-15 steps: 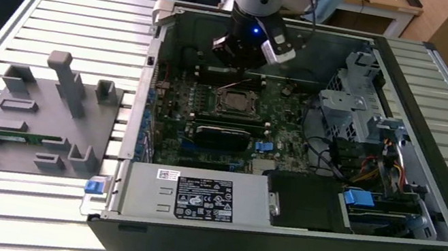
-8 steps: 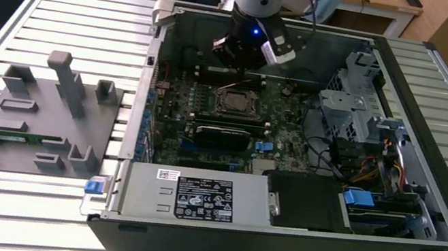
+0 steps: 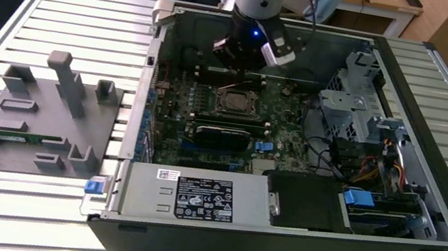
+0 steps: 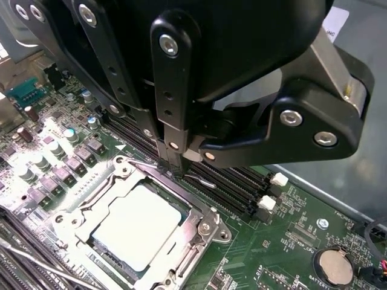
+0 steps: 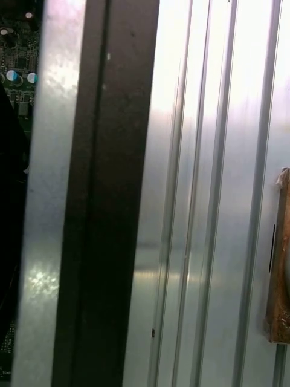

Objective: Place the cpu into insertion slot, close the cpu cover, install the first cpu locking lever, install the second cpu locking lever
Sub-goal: 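Install the first cpu locking lever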

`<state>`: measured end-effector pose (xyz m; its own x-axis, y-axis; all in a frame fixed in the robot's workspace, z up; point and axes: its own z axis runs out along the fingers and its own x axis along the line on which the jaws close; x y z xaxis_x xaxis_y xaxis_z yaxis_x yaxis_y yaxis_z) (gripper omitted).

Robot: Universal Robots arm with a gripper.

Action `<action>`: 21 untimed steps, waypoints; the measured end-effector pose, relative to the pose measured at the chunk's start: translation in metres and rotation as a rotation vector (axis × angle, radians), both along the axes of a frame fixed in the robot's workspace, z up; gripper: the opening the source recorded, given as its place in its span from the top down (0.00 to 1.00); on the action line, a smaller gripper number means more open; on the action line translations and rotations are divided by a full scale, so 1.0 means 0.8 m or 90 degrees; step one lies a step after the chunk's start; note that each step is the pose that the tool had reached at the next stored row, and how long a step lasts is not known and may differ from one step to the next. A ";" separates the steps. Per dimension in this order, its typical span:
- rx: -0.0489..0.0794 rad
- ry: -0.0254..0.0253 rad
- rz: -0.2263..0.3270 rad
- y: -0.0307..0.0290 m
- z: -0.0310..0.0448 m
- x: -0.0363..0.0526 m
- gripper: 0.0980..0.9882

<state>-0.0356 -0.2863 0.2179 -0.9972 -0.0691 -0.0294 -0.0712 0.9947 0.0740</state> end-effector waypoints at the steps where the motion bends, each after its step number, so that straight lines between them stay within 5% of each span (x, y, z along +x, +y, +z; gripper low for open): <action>1: 0.000 0.0000 0.000 0.0001 -0.0007 0.001 0.97; 21: 0.001 0.0002 -0.008 0.0026 -0.0132 0.017 0.97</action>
<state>-0.0219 -0.2842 0.2074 -0.9980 -0.0558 -0.0292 -0.0579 0.9955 0.0749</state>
